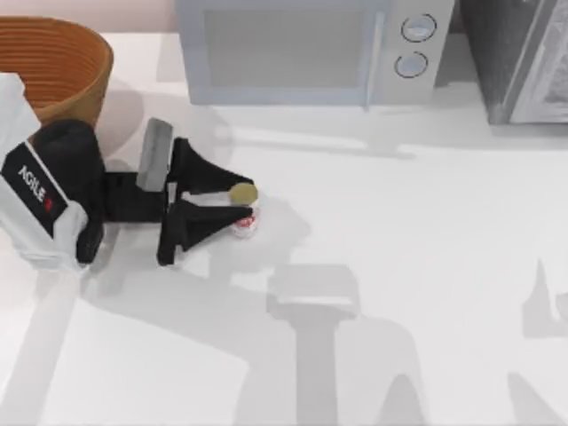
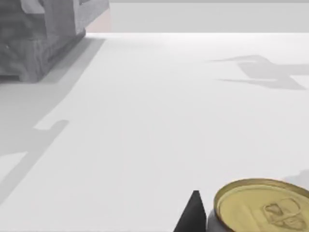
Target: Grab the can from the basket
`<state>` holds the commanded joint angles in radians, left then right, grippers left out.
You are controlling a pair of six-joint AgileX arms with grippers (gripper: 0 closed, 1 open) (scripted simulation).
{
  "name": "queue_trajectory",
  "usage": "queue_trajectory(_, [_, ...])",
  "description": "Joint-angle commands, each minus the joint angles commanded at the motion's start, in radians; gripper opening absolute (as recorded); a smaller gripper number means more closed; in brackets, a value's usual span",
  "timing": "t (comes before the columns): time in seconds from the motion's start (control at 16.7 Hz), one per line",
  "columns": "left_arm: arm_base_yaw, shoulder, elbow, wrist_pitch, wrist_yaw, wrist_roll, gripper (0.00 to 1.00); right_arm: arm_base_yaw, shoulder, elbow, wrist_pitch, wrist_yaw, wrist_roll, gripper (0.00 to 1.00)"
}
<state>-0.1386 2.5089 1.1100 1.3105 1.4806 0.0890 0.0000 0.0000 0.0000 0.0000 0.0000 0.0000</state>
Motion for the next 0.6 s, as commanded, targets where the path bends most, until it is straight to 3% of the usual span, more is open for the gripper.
queue_trajectory(0.3, [0.000,0.000,0.000,0.000,0.000,0.000,0.98,0.000,0.000,0.000,0.000,0.000,0.000,1.00])
queue_trajectory(0.6, [0.000,0.000,0.000,0.000,0.000,0.000,1.00,0.000,0.000,0.000,0.000,0.000,0.000,1.00])
